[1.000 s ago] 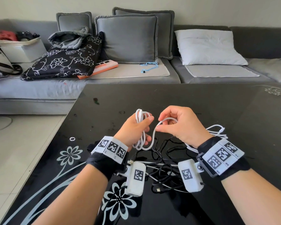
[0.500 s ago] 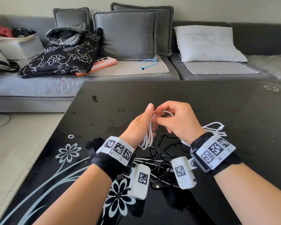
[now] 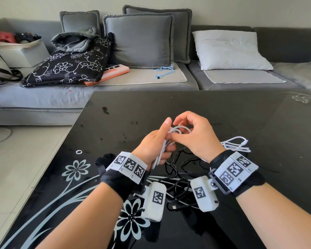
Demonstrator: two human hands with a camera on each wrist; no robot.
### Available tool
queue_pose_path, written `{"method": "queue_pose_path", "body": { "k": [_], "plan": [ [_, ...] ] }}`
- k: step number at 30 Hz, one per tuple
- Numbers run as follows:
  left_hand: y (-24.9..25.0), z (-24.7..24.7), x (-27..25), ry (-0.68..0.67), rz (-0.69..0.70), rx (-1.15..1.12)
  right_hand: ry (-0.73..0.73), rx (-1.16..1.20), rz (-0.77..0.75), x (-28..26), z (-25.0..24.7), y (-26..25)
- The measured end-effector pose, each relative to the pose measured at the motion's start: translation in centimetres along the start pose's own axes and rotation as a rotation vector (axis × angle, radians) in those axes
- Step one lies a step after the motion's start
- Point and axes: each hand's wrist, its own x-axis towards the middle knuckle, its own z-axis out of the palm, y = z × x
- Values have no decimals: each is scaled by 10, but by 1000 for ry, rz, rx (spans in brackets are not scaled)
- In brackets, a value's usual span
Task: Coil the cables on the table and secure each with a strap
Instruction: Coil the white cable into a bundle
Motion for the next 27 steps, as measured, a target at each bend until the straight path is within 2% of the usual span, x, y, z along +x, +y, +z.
{"method": "queue_pose_path", "body": {
  "k": [4, 8, 13, 17, 21, 27],
  "plan": [
    [-2, 2, -2, -12, 30, 27, -47, -14, 13, 1, -2, 4],
    [-3, -4, 1, 88, 62, -109, -103, -18, 13, 0, -4, -3],
    [3, -22, 4, 182, 99, -236, -35, -29, 53, 0, -5, -1],
    [3, -21, 7, 183, 105, -123, -4, -20, 29, -1, -2, -3],
    [-5, -12, 7, 113, 87, -36, -5, 43, 28, -1, -3, -5],
    [-8, -6, 6, -61, 175, 103, 7, 44, 49, -1, -5, -4]
  ]
}}
